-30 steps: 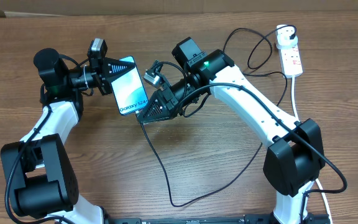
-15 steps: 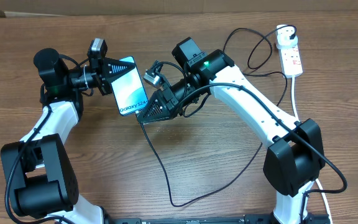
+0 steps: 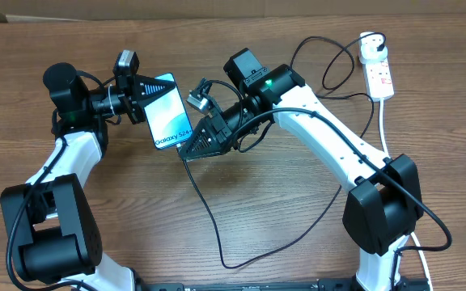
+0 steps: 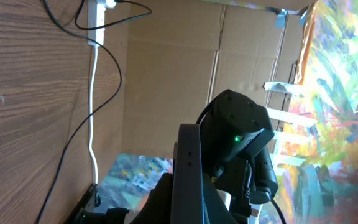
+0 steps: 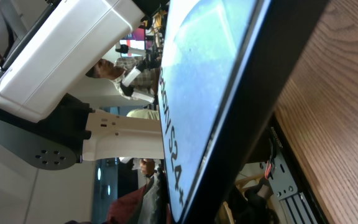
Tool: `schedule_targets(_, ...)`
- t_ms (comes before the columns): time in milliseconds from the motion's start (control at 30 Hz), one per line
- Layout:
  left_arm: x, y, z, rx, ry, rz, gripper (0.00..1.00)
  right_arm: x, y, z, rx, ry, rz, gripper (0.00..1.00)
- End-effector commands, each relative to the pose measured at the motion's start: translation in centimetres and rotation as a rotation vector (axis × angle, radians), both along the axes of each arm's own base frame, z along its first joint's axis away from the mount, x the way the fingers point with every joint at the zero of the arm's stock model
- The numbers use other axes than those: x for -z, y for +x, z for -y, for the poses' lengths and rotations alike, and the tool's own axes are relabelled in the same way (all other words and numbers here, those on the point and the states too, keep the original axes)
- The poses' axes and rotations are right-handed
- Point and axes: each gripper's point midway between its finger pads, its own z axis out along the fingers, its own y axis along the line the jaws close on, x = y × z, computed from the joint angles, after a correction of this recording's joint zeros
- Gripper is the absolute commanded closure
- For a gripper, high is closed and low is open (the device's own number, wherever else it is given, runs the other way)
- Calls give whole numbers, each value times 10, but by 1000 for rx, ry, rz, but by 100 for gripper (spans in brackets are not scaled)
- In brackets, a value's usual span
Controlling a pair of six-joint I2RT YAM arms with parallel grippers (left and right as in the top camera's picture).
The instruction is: Plug charger to phone and switch on socket
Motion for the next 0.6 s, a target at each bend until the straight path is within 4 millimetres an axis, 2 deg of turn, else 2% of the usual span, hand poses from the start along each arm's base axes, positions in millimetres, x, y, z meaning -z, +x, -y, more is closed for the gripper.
schedule_targets(0,-9,-2,2,33,2,24,96,3,1,-3,-4,-1,7,96)
schedule_targets(567,-9,-3,13,49,4,29,96,3,1,-3,-4,1,9,96)
